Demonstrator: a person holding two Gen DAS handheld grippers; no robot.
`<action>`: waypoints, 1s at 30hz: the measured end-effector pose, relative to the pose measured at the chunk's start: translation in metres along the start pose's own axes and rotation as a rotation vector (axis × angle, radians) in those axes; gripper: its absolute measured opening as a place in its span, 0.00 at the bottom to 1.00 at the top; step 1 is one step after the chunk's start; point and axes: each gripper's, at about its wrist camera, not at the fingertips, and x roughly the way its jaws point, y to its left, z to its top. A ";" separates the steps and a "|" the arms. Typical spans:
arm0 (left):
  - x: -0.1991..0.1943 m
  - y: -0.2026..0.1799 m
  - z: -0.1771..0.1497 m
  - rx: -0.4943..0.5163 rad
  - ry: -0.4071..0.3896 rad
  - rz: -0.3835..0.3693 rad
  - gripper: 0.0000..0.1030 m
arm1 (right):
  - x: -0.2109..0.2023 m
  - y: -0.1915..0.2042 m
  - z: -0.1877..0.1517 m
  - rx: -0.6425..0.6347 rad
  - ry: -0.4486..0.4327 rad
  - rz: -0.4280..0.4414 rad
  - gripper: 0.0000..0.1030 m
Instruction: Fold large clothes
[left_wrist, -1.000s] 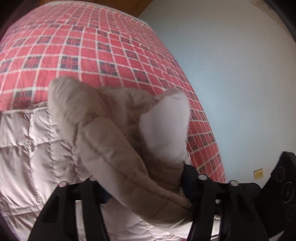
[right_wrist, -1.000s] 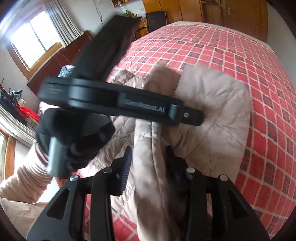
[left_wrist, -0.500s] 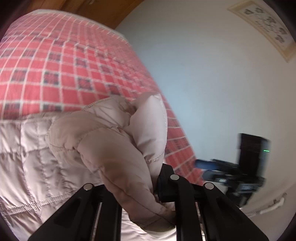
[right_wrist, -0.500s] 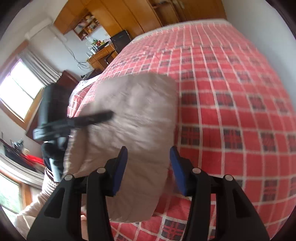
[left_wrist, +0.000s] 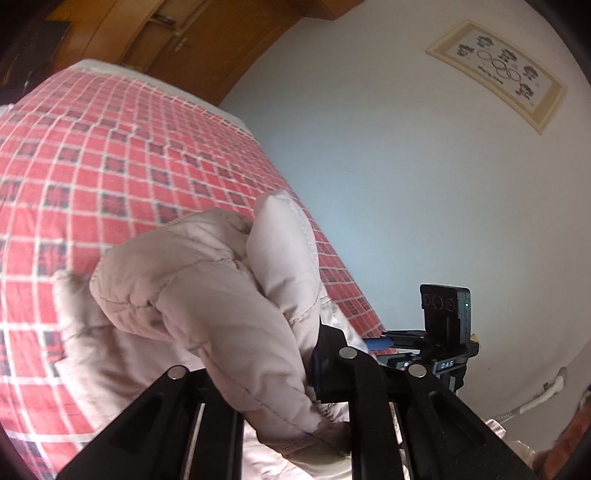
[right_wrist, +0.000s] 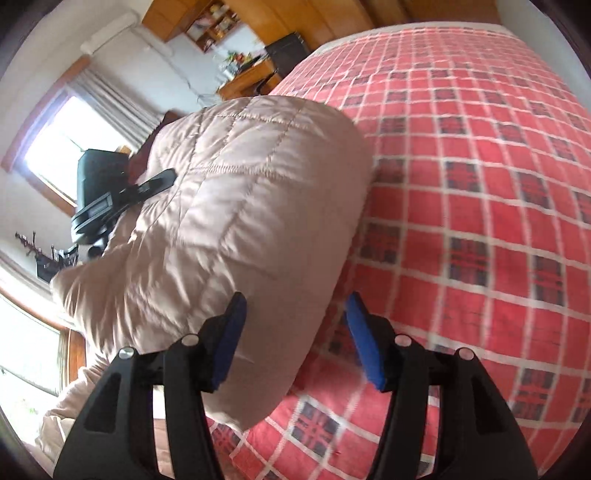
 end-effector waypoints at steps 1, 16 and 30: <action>-0.002 0.010 -0.003 -0.012 -0.001 -0.001 0.12 | 0.006 0.003 0.000 -0.007 0.013 0.006 0.56; 0.000 0.089 -0.040 -0.131 0.031 0.061 0.41 | 0.065 0.036 -0.007 -0.102 0.143 -0.110 0.61; -0.074 -0.047 -0.100 -0.005 0.029 0.181 0.53 | 0.067 0.021 0.006 -0.086 0.142 -0.094 0.61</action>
